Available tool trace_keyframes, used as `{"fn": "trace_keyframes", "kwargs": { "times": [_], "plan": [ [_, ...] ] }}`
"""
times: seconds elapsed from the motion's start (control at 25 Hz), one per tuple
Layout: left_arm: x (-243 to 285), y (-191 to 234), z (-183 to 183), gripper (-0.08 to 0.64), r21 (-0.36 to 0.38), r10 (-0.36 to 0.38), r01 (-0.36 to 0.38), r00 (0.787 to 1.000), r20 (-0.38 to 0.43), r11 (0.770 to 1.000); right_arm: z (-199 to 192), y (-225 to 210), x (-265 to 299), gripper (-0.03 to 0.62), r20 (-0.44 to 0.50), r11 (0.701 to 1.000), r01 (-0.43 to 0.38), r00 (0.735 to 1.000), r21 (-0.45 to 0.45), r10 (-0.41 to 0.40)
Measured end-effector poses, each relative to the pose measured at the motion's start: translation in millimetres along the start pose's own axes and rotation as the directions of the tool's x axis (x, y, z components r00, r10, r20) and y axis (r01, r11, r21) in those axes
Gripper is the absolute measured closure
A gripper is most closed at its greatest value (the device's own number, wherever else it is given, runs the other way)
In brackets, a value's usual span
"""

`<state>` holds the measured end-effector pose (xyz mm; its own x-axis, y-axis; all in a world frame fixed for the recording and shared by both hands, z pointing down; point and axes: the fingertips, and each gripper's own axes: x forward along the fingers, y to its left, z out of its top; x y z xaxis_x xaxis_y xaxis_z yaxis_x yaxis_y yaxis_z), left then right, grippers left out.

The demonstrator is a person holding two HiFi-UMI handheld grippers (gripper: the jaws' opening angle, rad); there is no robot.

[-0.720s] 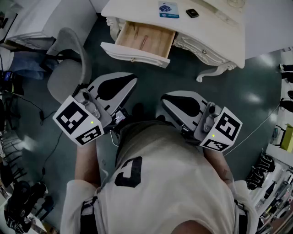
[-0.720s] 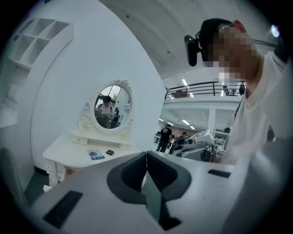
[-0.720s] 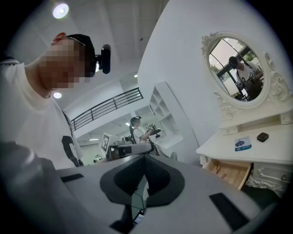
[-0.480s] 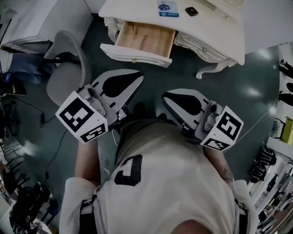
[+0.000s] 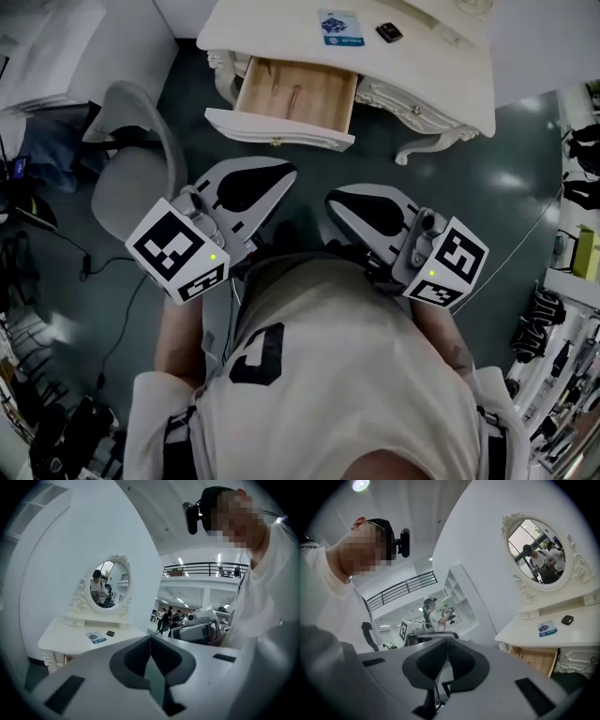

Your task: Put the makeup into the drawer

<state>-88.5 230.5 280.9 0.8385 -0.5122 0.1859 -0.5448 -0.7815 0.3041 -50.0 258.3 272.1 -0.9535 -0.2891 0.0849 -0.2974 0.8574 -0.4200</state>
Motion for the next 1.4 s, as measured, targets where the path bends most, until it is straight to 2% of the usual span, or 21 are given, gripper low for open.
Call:
{"fn": "trace_keyframes", "kwargs": {
  "times": [0.2,0.44,0.56,0.88,1.24,1.28,1.32,1.36,1.4],
  "plan": [
    [4.8,14.8,-7.0,0.502,-0.009,0.007,-0.008,1.000,-0.019,1.000,-3.1,-14.0,10.7,0.565,-0.025,0.999,0.038,0.999,-0.008,-0.038],
    [46.0,19.1,-1.2,0.502,-0.025,-0.035,0.034,0.999,-0.037,0.999,7.3,-56.3,-3.4,0.565,-0.024,0.996,0.087,0.996,0.026,-0.087],
    [64.9,23.8,3.4,0.502,-0.017,-0.029,0.029,0.999,-0.042,0.999,14.3,-77.2,-9.0,0.565,-0.016,0.996,0.082,0.997,0.035,-0.081],
    [120.5,40.9,22.8,0.502,-0.024,0.046,-0.047,0.997,-0.067,0.999,30.5,-145.1,-26.9,0.565,-0.059,0.999,0.044,0.997,0.031,-0.043],
    [184.2,56.4,32.5,0.502,-0.030,0.161,-0.165,0.980,-0.117,0.986,38.2,-259.6,-57.7,0.561,-0.143,0.993,0.098,0.984,-0.067,-0.106],
    [190.9,58.3,32.4,0.502,-0.027,0.176,-0.180,0.977,-0.123,0.983,37.3,-272.4,-58.9,0.554,-0.155,0.992,0.099,0.982,-0.080,-0.110],
    [198.0,60.0,32.1,0.502,-0.027,0.190,-0.195,0.973,-0.130,0.980,35.4,-284.8,-59.3,0.471,-0.174,0.992,0.093,0.979,-0.087,-0.107],
    [205.0,61.5,31.6,0.502,-0.029,0.203,-0.209,0.970,-0.135,0.978,32.8,-297.1,-59.0,0.363,-0.200,0.992,0.085,0.974,-0.095,-0.102],
    [211.4,62.8,31.5,0.502,-0.032,0.216,-0.222,0.967,-0.137,0.975,29.7,-309.8,-58.2,0.349,-0.231,0.990,0.080,0.967,-0.115,-0.105]
  ]
}}
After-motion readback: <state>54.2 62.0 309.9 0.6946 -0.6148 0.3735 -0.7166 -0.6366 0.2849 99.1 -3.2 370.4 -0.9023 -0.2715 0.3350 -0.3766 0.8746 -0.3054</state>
